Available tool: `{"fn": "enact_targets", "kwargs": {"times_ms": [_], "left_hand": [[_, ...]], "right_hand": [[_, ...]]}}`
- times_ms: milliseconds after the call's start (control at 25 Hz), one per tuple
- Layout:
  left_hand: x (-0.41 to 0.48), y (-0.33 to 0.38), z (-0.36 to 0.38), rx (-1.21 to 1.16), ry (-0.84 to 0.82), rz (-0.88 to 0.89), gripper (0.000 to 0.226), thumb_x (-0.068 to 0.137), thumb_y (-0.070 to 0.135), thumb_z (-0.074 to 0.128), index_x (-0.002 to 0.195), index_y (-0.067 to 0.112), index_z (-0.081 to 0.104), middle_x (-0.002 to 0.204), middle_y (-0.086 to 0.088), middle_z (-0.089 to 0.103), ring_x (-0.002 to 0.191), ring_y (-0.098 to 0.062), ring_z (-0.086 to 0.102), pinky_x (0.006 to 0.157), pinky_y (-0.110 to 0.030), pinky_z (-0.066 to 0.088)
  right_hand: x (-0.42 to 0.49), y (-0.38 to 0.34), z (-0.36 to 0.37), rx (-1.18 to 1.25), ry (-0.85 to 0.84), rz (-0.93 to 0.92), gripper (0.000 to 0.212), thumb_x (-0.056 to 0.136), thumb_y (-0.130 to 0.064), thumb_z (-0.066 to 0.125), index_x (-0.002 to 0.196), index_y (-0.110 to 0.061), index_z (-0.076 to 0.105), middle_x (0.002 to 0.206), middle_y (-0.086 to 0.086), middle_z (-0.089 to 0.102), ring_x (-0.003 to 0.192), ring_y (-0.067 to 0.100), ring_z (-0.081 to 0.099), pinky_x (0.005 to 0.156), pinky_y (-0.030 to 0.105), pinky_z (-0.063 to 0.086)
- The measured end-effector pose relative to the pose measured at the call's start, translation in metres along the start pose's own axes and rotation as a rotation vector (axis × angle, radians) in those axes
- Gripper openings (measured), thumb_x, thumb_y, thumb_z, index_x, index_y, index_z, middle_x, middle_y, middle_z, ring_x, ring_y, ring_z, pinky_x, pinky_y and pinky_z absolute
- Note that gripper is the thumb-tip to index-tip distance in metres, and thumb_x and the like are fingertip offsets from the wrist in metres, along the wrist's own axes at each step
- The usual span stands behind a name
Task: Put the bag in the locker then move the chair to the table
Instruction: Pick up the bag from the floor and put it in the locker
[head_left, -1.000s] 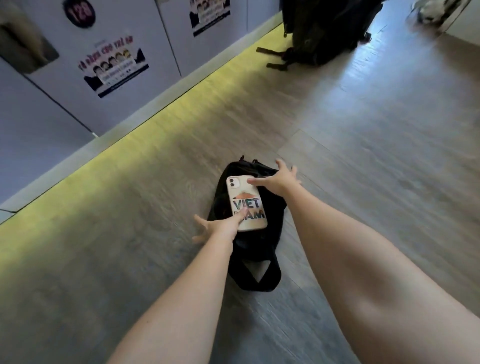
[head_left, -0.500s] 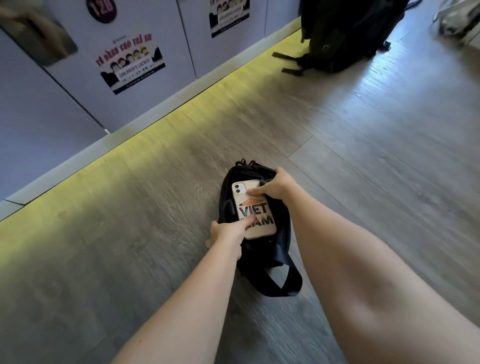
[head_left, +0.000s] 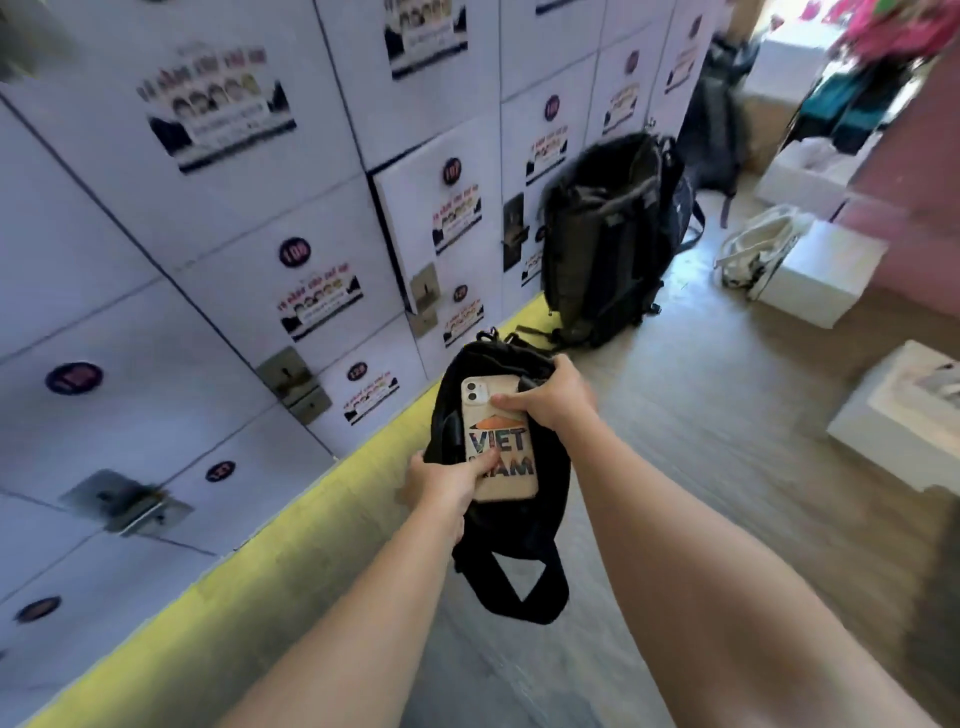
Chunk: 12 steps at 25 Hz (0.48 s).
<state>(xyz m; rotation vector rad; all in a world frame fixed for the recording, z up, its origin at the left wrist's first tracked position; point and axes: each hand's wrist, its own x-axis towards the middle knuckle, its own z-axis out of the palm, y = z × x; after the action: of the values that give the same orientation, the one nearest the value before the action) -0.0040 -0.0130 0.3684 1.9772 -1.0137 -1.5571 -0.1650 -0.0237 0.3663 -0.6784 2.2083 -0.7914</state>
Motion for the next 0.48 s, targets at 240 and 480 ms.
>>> {"fn": "enact_targets", "kwargs": {"times_ms": [240, 480], "left_hand": [[-0.18, 0.188, -0.08, -0.069, 0.029, 0.146, 0.101, 0.033, 0.057, 0.09, 0.119, 0.018, 0.053, 0.116, -0.009, 0.062, 0.101, -0.03, 0.062, 0.083, -0.045, 0.057], [-0.304, 0.281, -0.163, -0.205, -0.049, 0.398, 0.074, 0.057, 0.035, 0.092, 0.115, 0.012, 0.055, 0.107, -0.005, 0.065, 0.091, -0.024, 0.062, 0.074, -0.034, 0.053]], "right_hand": [[-0.138, -0.202, -0.175, 0.024, 0.094, -0.166, 0.094, 0.056, -0.057, 0.086, 0.133, -0.026, 0.044, 0.127, 0.003, 0.061, 0.116, 0.028, 0.059, 0.079, 0.034, 0.046], [-0.273, -0.319, -0.272, 0.068, 0.212, -0.381, 0.089, 0.058, -0.055, 0.085, 0.131, -0.025, 0.044, 0.122, 0.003, 0.063, 0.111, 0.029, 0.06, 0.087, 0.04, 0.053]]}}
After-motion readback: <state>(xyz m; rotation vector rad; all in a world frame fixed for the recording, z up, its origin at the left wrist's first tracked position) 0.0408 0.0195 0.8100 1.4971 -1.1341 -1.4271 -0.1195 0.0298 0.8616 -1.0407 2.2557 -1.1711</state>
